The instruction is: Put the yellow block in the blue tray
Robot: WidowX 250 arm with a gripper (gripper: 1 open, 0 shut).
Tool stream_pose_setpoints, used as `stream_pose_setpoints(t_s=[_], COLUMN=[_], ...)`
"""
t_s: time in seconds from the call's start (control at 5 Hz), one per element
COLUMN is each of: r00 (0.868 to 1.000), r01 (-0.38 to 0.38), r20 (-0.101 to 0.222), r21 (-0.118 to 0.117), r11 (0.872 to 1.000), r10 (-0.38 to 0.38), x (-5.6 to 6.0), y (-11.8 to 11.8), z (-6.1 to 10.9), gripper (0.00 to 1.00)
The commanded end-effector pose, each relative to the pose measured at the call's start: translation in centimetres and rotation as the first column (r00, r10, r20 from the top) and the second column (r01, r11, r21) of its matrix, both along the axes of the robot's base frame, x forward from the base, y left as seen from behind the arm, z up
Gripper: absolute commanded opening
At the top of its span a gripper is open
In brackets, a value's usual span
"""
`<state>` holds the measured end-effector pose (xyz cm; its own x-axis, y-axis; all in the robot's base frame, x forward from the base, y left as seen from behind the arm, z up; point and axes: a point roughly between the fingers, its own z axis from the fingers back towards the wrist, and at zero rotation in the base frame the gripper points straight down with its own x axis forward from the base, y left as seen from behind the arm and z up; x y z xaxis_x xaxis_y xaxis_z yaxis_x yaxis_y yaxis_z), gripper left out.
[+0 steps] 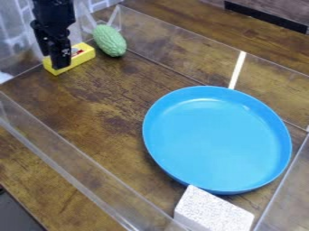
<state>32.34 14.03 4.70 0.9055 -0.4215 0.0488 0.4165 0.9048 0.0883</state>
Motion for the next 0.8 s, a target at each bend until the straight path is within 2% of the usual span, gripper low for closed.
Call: stream_pose_setpoints(t_s=[0.0, 0.6], r00=[0.999, 0.998], r01=[-0.016, -0.046], r20=[0.052, 0.053], r21=[0.024, 0.019], r11=[1.000, 0.999], r10=[0.015, 0.045], x=[0.86, 1.28], y=[1.07, 1.46], z=[1.49, 1.05], gripper=[0.00, 0.00])
